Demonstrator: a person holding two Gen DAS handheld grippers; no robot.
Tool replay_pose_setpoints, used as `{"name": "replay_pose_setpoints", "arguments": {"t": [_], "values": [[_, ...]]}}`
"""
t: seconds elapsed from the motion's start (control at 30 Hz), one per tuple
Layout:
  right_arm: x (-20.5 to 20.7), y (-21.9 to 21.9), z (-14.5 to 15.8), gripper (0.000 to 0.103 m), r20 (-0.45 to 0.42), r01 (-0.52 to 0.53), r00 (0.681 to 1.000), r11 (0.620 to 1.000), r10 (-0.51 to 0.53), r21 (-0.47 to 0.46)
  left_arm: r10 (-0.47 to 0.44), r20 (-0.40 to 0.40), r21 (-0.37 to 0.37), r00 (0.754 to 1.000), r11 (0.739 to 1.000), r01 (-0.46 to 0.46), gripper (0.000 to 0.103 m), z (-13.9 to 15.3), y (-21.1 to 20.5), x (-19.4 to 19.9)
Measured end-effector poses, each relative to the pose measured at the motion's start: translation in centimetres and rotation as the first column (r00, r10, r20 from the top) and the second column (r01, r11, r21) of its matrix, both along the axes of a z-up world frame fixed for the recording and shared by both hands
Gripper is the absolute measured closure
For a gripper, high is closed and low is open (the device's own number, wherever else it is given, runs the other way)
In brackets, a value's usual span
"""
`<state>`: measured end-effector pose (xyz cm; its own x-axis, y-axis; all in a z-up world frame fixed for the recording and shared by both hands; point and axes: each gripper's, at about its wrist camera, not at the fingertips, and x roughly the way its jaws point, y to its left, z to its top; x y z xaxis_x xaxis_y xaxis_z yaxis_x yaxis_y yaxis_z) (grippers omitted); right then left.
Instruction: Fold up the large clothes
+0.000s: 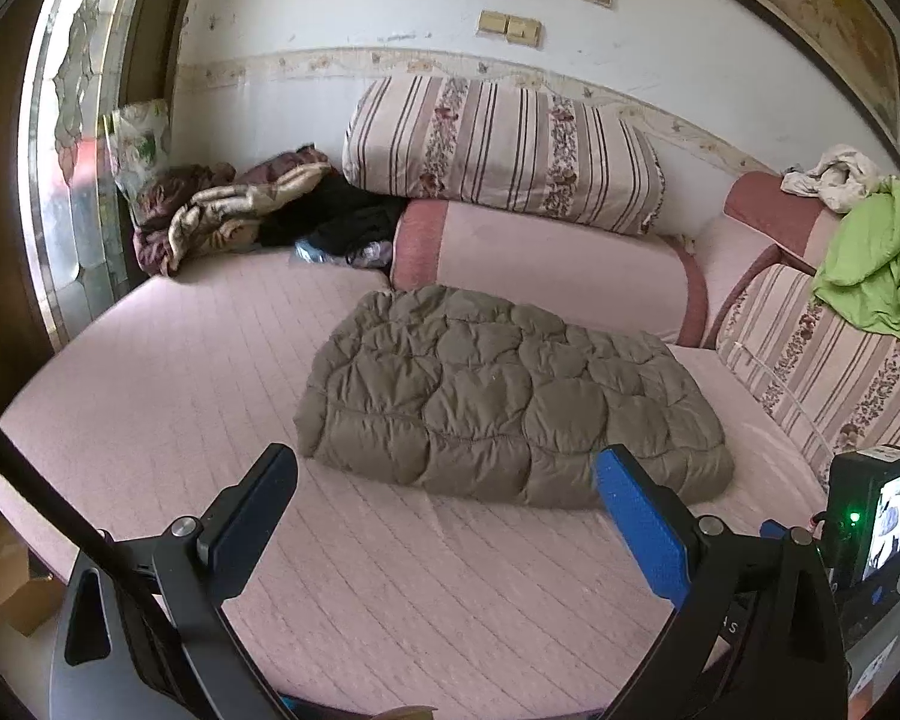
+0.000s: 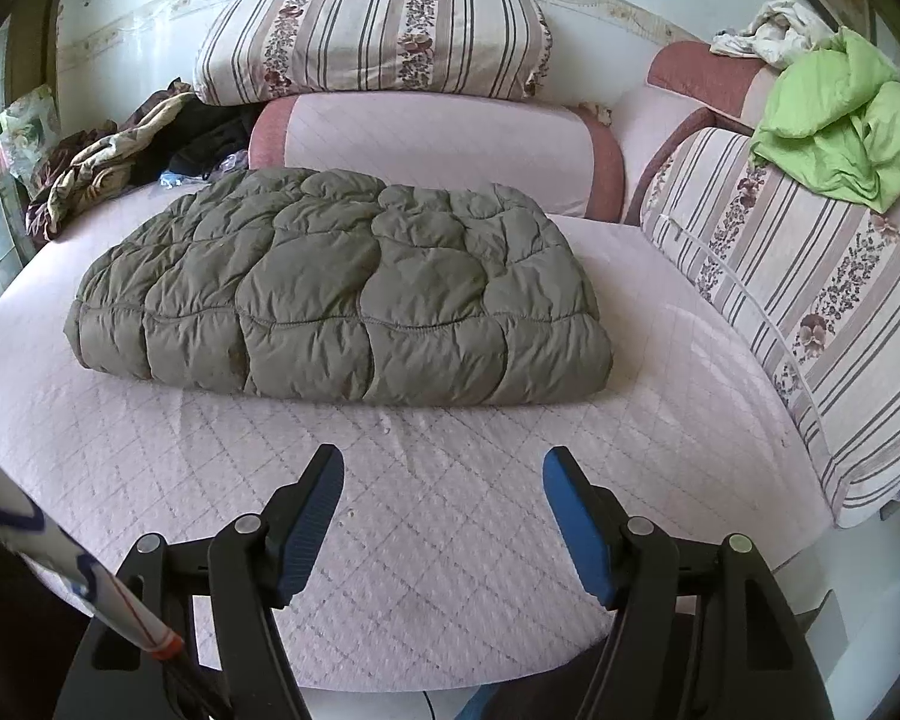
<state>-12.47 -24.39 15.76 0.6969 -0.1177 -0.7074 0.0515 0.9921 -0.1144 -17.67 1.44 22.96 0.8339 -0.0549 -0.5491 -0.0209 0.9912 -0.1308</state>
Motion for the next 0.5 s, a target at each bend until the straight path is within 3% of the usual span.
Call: {"name": "replay_pose_setpoints", "arguments": {"t": [0.3,0.5], "values": [[-0.4,0.3,-0.3,0.029,-0.010,0.001,1.000,1.000,-0.001,-0.012,0.012,-0.039,0.065,0.999,0.998,-0.010,0.003,-1.6,-0.9,0.3],[-0.3,-0.2,-0.7,0.028,-0.027,0.026,0.999,1.000,-0.026,-0.006,0.034,-0.122,0.149,0.992,0.989,-0.016,0.003,-3.9,-2.1,1.2]]}}
